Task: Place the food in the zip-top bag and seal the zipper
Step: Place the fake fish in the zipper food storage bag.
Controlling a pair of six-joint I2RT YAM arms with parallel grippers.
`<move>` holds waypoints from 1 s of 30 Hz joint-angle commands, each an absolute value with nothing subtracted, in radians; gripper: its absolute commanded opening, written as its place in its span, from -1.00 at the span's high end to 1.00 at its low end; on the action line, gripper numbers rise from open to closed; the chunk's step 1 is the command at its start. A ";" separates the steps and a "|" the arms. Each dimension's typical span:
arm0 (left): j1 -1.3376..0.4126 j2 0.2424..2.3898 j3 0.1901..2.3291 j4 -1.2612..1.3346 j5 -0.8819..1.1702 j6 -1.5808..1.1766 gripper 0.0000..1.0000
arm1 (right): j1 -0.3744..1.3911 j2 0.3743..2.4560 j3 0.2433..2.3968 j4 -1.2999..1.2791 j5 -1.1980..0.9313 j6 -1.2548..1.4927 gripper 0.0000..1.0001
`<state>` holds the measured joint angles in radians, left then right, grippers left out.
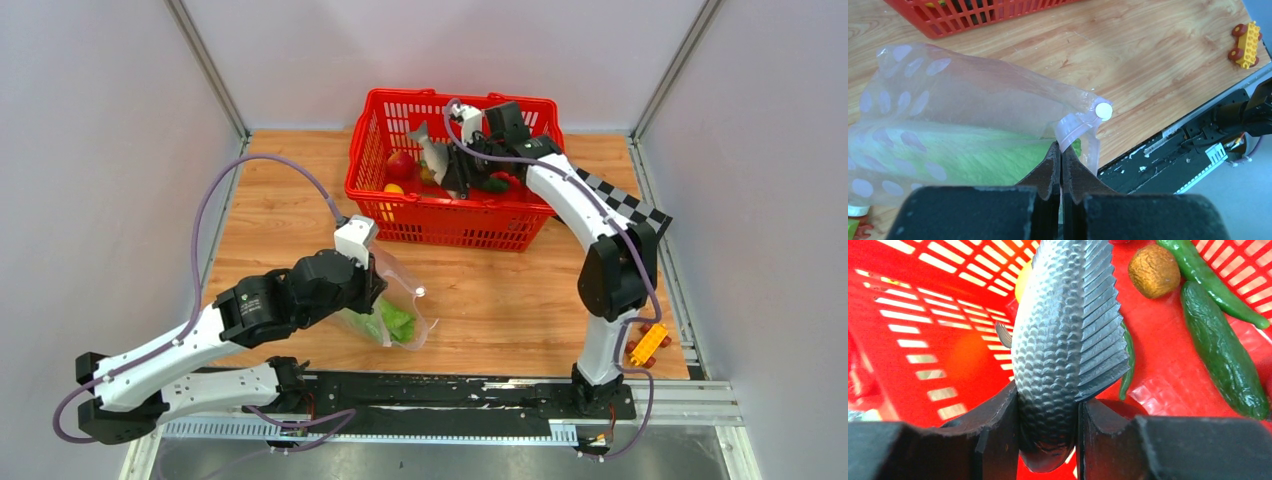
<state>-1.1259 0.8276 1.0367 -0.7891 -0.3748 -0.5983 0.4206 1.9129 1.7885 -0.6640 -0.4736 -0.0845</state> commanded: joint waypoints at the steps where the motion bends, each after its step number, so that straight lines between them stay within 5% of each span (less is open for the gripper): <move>1: -1.125 0.834 1.055 -0.729 -0.364 -0.586 1.00 | 0.407 1.809 1.717 -0.559 -0.541 -0.007 0.97; 20: -1.125 0.884 1.060 -0.675 -0.335 -0.564 1.00 | 0.419 1.259 1.266 -0.487 -0.748 0.133 0.92; 25: -1.124 0.903 1.076 -0.673 -0.339 -0.551 1.00 | 0.420 1.144 1.195 -0.549 -0.602 0.098 0.90; 30: -1.125 0.898 1.073 -0.675 -0.360 -0.558 1.00 | 0.427 1.063 1.146 -0.577 -0.842 0.079 0.91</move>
<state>-1.1259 0.9077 1.0370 -0.7208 -0.3420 -0.5694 0.4225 1.1378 1.1877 -0.5583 -0.6735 0.1005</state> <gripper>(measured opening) 0.007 0.379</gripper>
